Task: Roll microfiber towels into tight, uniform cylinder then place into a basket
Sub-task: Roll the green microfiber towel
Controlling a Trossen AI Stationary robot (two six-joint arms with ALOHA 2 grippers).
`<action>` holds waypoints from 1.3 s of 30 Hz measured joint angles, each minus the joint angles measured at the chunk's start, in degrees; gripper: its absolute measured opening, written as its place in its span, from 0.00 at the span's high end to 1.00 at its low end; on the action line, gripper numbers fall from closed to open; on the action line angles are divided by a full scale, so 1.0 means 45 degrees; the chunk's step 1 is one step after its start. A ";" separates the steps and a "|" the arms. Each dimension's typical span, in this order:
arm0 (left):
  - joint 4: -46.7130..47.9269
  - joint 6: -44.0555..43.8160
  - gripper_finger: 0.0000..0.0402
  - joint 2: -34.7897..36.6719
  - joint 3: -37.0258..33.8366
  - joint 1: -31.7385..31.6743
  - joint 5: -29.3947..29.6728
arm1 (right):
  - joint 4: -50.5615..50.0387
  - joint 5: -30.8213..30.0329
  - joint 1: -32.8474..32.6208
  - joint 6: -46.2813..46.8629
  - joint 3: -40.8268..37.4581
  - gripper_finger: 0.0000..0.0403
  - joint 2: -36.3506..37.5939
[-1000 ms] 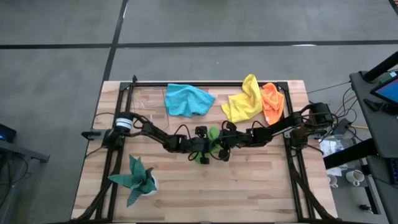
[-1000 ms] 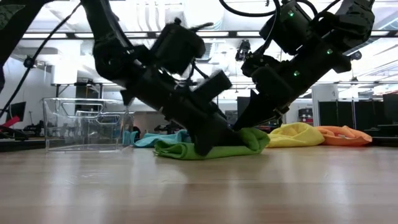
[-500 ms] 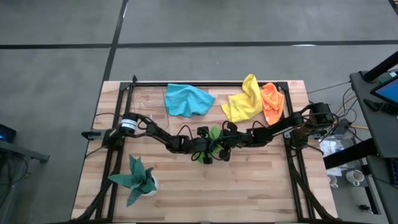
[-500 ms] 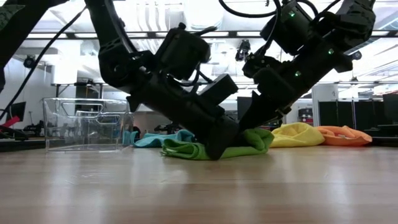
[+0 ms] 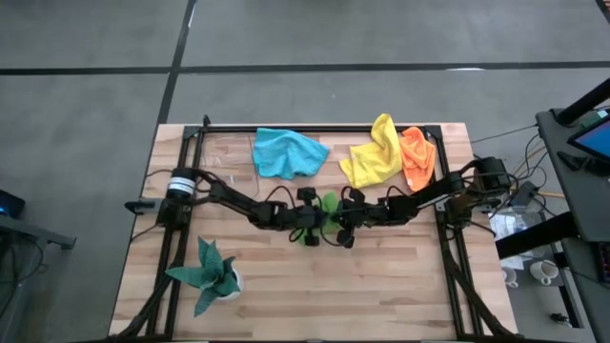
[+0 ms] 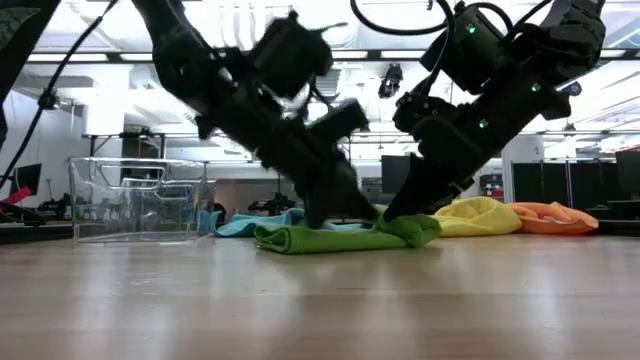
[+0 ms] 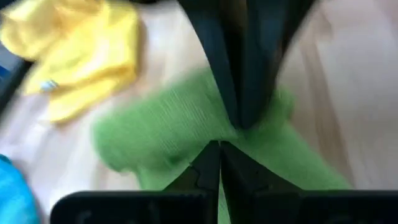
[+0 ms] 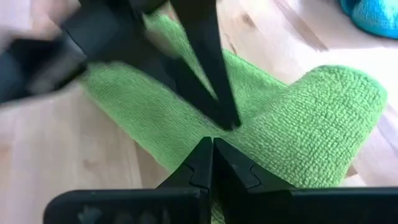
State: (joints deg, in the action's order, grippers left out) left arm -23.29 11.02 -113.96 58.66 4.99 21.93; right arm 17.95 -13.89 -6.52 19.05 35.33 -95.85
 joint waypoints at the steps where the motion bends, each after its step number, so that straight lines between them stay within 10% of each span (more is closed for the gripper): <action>1: 0.0058 -0.0012 1.00 0.0214 -0.0115 0.0002 0.0001 | -0.0032 0.0092 0.0000 0.0005 -0.0028 0.98 0.0000; 39: -0.2456 0.0278 1.00 -0.0531 -0.0846 -0.1586 -0.2554 | 0.0453 0.0189 0.0068 0.0000 0.0157 0.98 -0.0903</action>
State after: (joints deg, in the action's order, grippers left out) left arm -34.34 12.27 -116.35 54.86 -2.14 10.43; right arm 19.99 -13.04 -6.22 19.05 36.03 -99.92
